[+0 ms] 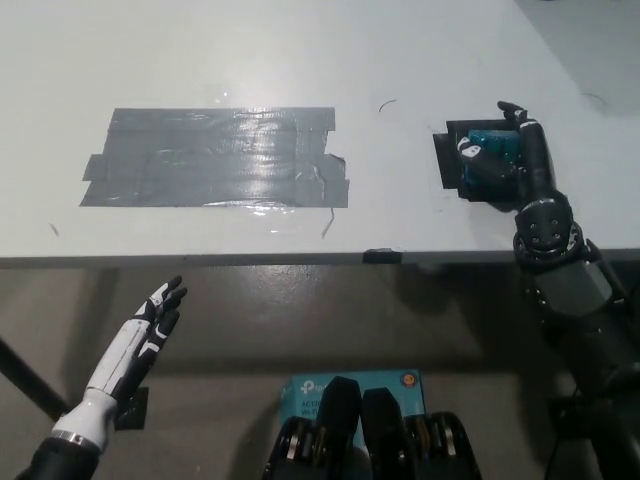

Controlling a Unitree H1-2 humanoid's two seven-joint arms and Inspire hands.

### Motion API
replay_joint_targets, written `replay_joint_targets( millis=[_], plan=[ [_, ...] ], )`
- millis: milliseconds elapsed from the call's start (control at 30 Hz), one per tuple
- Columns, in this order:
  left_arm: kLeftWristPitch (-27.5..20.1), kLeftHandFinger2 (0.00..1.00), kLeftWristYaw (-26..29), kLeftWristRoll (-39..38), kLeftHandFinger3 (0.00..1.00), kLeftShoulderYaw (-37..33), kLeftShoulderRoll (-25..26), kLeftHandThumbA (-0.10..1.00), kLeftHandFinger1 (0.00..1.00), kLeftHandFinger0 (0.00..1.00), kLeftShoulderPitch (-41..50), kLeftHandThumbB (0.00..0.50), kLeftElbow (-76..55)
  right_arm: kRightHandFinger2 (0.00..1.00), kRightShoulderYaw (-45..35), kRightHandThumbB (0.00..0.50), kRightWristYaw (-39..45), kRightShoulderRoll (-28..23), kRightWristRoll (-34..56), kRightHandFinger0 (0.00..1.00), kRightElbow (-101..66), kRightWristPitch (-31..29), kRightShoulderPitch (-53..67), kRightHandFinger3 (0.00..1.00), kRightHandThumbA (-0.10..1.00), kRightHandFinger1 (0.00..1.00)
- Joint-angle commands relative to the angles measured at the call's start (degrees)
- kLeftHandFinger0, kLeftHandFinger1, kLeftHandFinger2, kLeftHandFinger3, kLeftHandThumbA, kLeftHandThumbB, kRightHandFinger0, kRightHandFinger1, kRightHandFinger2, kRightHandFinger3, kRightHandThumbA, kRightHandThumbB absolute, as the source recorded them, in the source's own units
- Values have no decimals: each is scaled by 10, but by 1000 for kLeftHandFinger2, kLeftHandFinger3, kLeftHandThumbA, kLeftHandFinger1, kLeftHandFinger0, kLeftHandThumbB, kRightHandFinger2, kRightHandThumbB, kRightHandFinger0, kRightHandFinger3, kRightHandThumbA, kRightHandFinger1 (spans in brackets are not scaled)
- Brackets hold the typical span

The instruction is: A rubick's cube is kept in the black marked spot on the table and the robot uses its right arm to pick it up and hands it to a person

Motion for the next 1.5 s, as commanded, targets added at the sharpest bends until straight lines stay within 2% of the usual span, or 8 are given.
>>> replay_joint_targets(
  millis=[0, 33, 233, 600, 1133, 1367, 1400, 1467],
  plan=[
    [-7, 1000, -8, 1, 1000, 7, 7, 1000, 1000, 1000, -15, 330, -19, 873, -16, 189, -27, -1, 0, 63, -116, 15, 9, 835, -100, 518],
    [-7, 1000, -8, 1, 1000, 7, 7, 1000, 1000, 1000, -15, 328, -18, 807, -17, 144, -26, -2, -2, 13, -134, 21, 13, 789, -100, 479],
    [-11, 1000, -4, 10, 1000, 5, 11, 1000, 1000, 1000, -20, 325, -11, 722, -32, 150, -4, -4, -2, 0, -374, 70, 33, 774, -100, 358],
    [-5, 1000, -9, 9, 1000, 3, 12, 1000, 1000, 1000, -23, 307, -12, 816, -5, 172, 21, 10, -35, 0, -562, 150, 24, 899, -100, 406],
    [-1, 1000, -11, 18, 1000, 3, 15, 1000, 1000, 1000, -26, 309, -14, 785, -5, 162, 24, 24, -30, 0, -535, 150, 22, 896, -100, 300],
    [-3, 1000, -12, 22, 1000, 2, 11, 1000, 1000, 1000, -25, 298, -12, 866, 19, 165, 18, 33, -44, 0, -397, 107, -34, 946, -100, 395],
    [0, 1000, -12, 24, 1000, 2, 11, 1000, 1000, 1000, -26, 305, -14, 968, 21, 201, 16, 34, -46, 76, -377, 104, -43, 1000, -100, 488],
    [1, 1000, -12, 24, 1000, 2, 10, 1000, 1000, 1000, -26, 305, -16, 915, 24, 175, 12, 37, -46, 15, -341, 97, -60, 983, -100, 449]
  ],
)
